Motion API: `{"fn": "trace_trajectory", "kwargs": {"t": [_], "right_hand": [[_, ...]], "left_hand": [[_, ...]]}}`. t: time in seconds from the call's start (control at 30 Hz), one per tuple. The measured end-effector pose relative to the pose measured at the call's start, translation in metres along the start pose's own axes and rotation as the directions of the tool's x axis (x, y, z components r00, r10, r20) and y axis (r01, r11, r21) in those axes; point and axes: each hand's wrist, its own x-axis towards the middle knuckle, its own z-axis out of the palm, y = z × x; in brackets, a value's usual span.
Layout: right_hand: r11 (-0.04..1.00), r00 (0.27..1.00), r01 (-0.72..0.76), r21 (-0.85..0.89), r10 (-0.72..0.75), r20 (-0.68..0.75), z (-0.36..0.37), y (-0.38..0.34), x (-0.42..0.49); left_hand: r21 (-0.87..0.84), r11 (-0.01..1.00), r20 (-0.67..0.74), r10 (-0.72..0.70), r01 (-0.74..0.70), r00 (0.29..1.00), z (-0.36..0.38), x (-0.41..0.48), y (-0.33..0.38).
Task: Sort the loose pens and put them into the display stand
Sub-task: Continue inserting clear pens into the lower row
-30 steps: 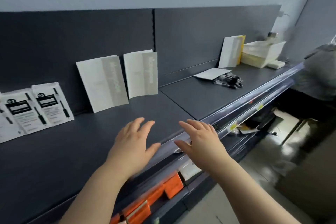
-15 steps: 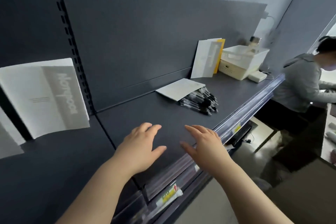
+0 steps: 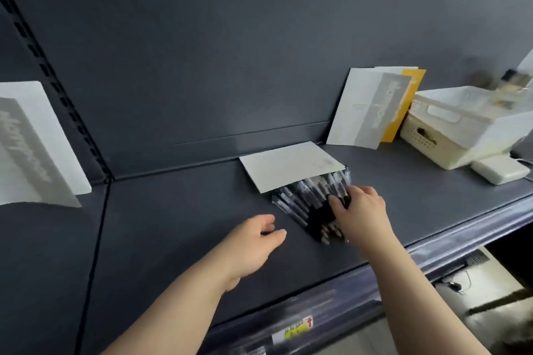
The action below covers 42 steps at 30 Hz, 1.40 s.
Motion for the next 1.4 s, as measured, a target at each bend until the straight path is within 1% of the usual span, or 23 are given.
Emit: {"fn": "trace_trajectory", "kwargs": {"t": [0.1, 0.17, 0.23, 0.3, 0.4, 0.47, 0.53, 0.6, 0.7, 0.77, 0.9, 1.0, 1.07, 1.17, 1.23, 1.3, 1.4], "right_hand": [[0.994, 0.987, -0.061, 0.087, 0.046, 0.156, -0.008, 0.020, 0.031], [0.990, 0.978, -0.035, 0.134, 0.006, 0.207, -0.010, 0.029, 0.047], [0.981, 0.964, 0.042, 0.187, -0.089, 0.250, -0.012, 0.031, 0.058], [0.966, 0.933, 0.131, 0.221, -0.195, 0.302, -0.013, 0.030, 0.063], [0.959, 0.893, 0.185, 0.213, -0.255, 0.372, -0.014, 0.030, 0.067], [0.954, 0.875, 0.231, 0.191, -0.290, 0.389, -0.014, 0.032, 0.069], [0.944, 0.860, 0.255, 0.209, -0.320, 0.398, -0.015, 0.035, 0.071], [0.940, 0.856, 0.253, 0.230, -0.328, 0.400, -0.016, 0.038, 0.076], [0.930, 0.846, 0.274, 0.244, -0.354, 0.398, -0.015, 0.040, 0.082], [0.924, 0.834, 0.263, 0.279, -0.363, 0.415, -0.017, 0.041, 0.085], [0.918, 0.791, 0.211, 0.334, -0.361, 0.493, -0.032, 0.051, 0.092], [0.882, 0.736, 0.229, 0.412, -0.434, 0.519, -0.047, 0.060, 0.090], [0.846, 0.687, 0.264, 0.463, -0.502, 0.526, -0.058, 0.062, 0.084], [0.796, 0.632, 0.268, 0.542, -0.570, 0.525, -0.064, 0.058, 0.072], [0.752, 0.604, 0.220, 0.622, -0.605, 0.518, -0.064, 0.047, 0.064], [0.686, 0.586, 0.158, 0.710, -0.644, 0.492, -0.059, 0.030, 0.053], [0.608, 0.630, 0.174, 0.775, -0.673, 0.387, -0.046, -0.001, 0.027]], "left_hand": [[-0.080, 0.995, -0.135, -0.071, 0.061, 0.988, 0.030, 0.019, 0.023], [-0.054, 0.995, -0.225, -0.098, 0.088, 0.969, 0.047, 0.033, 0.037], [0.005, 0.991, -0.321, -0.125, 0.133, 0.939, 0.061, 0.049, 0.049], [0.090, 0.978, -0.399, -0.136, 0.186, 0.907, 0.074, 0.063, 0.056], [0.277, 0.912, -0.489, -0.138, 0.303, 0.861, 0.089, 0.074, 0.067], [0.362, 0.855, -0.535, -0.134, 0.370, 0.834, 0.094, 0.079, 0.074], [0.388, 0.820, -0.560, -0.153, 0.421, 0.814, 0.095, 0.083, 0.076], [0.406, 0.797, -0.555, -0.174, 0.447, 0.814, 0.096, 0.084, 0.078], [0.476, 0.746, -0.554, -0.157, 0.466, 0.818, 0.102, 0.083, 0.081], [0.483, 0.739, -0.552, -0.161, 0.470, 0.818, 0.101, 0.082, 0.083], [0.360, 0.830, -0.512, -0.205, 0.425, 0.834, 0.086, 0.071, 0.085], [0.252, 0.887, -0.437, -0.254, 0.388, 0.863, 0.077, 0.054, 0.085], [0.118, 0.937, -0.361, -0.267, 0.328, 0.893, 0.073, 0.041, 0.086], [-0.105, 0.962, -0.258, -0.270, 0.251, 0.928, 0.069, 0.019, 0.088], [-0.272, 0.949, -0.242, -0.226, 0.158, 0.944, 0.067, 0.008, 0.088], [-0.447, 0.893, -0.290, -0.199, 0.051, 0.936, 0.064, 0.002, 0.083], [-0.673, 0.735, -0.378, -0.240, -0.088, 0.894, 0.058, -0.011, 0.073]]}}
